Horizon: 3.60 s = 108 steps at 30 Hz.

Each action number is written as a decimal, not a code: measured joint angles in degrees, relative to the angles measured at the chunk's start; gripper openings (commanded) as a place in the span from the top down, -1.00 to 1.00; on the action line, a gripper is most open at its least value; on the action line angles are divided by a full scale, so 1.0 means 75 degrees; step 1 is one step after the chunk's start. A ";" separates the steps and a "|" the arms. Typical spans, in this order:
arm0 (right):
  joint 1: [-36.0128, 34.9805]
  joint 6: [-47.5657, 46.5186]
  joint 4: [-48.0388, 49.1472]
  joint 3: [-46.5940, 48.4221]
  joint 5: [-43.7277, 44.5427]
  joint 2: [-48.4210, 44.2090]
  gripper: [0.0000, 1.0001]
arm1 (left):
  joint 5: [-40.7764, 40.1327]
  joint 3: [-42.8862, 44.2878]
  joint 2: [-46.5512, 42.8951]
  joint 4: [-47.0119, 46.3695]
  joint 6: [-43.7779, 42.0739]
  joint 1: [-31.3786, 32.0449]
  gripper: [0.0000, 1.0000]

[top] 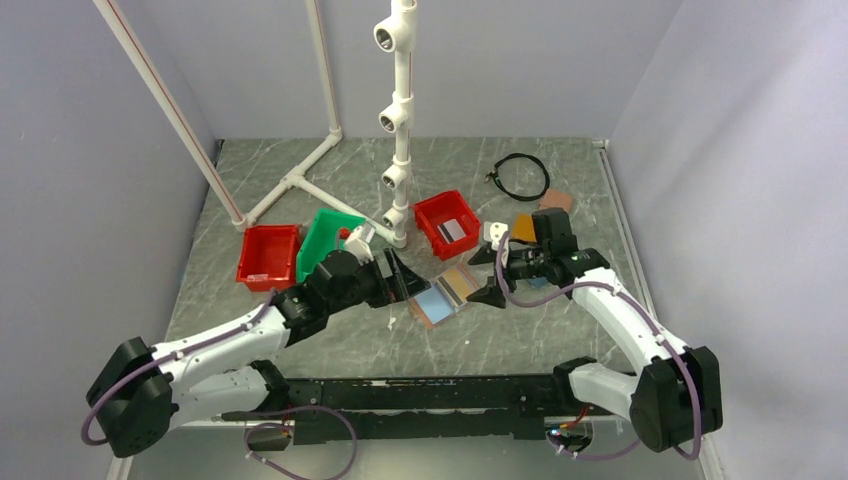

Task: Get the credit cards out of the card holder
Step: Place the credit card in the storage box, then remove the credit card from the card holder.

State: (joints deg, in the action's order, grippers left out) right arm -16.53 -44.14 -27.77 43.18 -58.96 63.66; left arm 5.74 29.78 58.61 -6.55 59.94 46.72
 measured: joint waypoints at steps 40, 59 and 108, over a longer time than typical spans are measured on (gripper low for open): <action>0.0420 0.3832 0.1317 0.0460 0.1309 0.3687 0.03 | -0.0822 0.0714 0.4969 -0.3628 0.0854 0.0731 0.13; 0.0178 0.4264 0.1323 0.0769 0.1722 0.4214 0.38 | -0.0950 0.1064 0.5528 -0.3197 0.1110 0.0731 0.02; -0.0012 0.4051 0.0306 0.1580 0.1189 0.4505 -0.01 | -0.0125 0.0618 0.5820 -0.4529 0.1096 0.0315 -0.03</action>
State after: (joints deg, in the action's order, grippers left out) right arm -16.62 -13.76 -25.47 55.02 -50.04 97.45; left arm 4.80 34.41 102.26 -40.51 68.16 49.08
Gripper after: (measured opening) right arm 0.502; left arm 0.514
